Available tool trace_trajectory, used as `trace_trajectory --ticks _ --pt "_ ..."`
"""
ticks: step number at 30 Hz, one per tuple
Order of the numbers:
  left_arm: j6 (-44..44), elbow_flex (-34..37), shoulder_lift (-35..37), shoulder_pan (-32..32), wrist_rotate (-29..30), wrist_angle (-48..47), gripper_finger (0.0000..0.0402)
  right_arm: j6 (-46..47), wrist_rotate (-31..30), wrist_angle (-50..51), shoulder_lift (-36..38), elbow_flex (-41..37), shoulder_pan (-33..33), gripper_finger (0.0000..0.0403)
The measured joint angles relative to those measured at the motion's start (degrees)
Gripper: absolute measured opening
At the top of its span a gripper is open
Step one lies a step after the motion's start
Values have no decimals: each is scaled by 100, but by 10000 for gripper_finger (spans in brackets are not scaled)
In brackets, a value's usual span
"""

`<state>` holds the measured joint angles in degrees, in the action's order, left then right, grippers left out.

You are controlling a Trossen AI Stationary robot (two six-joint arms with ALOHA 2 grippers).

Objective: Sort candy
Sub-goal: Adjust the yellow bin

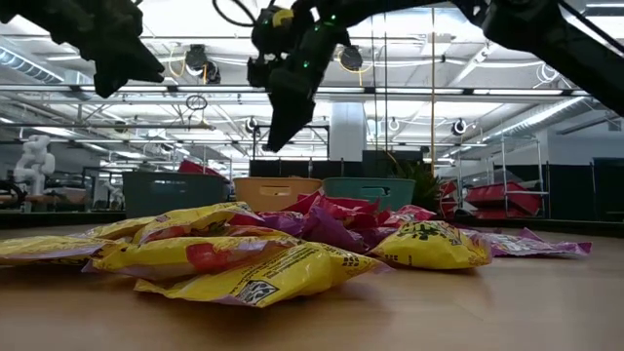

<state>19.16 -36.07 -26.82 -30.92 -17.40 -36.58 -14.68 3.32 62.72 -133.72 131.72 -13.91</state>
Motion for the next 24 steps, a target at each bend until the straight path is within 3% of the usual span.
trace_trajectory --ticks 7,12,24 --pt "-166 0 -3 -1 38 16 95 -20 5 -78 -389 0 7 206" --pt "-201 0 -3 -2 121 15 95 -16 1 -88 -537 -2 13 184" --pt "-304 0 -16 -2 206 14 95 -516 3 -255 -589 -2 66 15"
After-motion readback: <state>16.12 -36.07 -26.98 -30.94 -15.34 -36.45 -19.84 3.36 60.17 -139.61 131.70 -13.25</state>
